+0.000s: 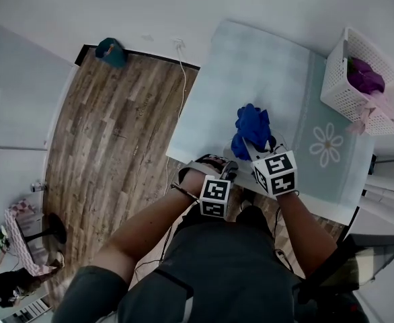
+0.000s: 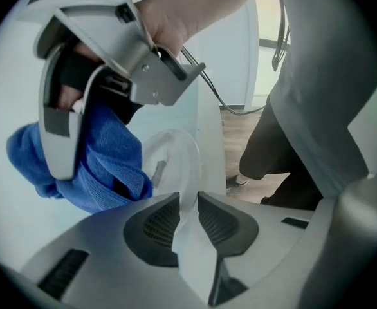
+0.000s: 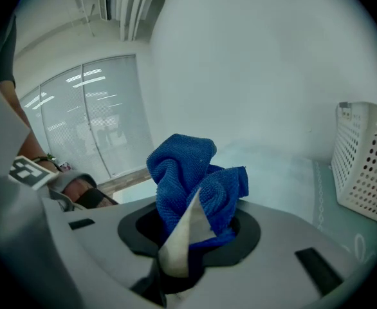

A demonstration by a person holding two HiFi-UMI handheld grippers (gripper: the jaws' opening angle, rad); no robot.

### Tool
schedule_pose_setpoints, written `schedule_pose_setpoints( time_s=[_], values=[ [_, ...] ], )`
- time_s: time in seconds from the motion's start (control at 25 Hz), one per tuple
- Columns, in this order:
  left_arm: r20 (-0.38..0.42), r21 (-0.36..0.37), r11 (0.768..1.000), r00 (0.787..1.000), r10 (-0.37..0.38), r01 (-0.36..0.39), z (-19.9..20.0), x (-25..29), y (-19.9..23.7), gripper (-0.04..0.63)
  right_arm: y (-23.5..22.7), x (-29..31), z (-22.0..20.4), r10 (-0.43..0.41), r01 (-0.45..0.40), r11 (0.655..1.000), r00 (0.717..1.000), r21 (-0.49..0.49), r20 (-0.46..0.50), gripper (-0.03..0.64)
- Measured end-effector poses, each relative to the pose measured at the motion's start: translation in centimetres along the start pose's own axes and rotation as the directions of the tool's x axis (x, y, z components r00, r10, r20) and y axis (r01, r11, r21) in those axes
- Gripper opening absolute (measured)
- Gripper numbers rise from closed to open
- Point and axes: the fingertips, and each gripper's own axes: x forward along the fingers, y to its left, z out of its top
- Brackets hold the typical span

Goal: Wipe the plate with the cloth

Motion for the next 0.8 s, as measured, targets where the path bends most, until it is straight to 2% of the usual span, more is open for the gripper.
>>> schedule_pose_setpoints(
  time_s=[0.16, 0.32, 0.52, 0.68, 0.8],
  values=[
    [-0.018, 0.026, 1.000, 1.000, -0.013, 0.014, 0.1, 0.0, -0.1, 0.086, 1.3, 2.7, -2.0, 0.035, -0.038, 0.998, 0.997, -0.052, -0.066, 0.137],
    [-0.026, 0.021, 1.000, 1.000, -0.003, 0.004, 0.0, 0.0, -0.1, 0.078, 2.4, 4.3, -4.9, 0.039, -0.068, 0.983, 0.985, -0.171, -0.169, 0.137],
    [-0.043, -0.017, 1.000, 0.999, 0.007, -0.008, -0.3, -0.1, -0.2, 0.075, 2.1, 3.3, -5.9, 0.036, -0.085, 0.969, 0.978, -0.232, -0.204, 0.137],
    [-0.055, -0.036, 0.999, 0.998, 0.009, -0.011, -0.3, -0.1, -0.2, 0.075, 1.1, 1.2, -7.8, 0.026, -0.113, 0.933, 0.968, -0.342, -0.250, 0.135],
    [-0.062, -0.047, 0.999, 0.998, 0.009, -0.012, -0.3, 0.0, -0.2, 0.075, -0.2, -0.9, -9.2, 0.018, -0.116, 0.931, 0.962, -0.346, -0.274, 0.135]
  ],
)
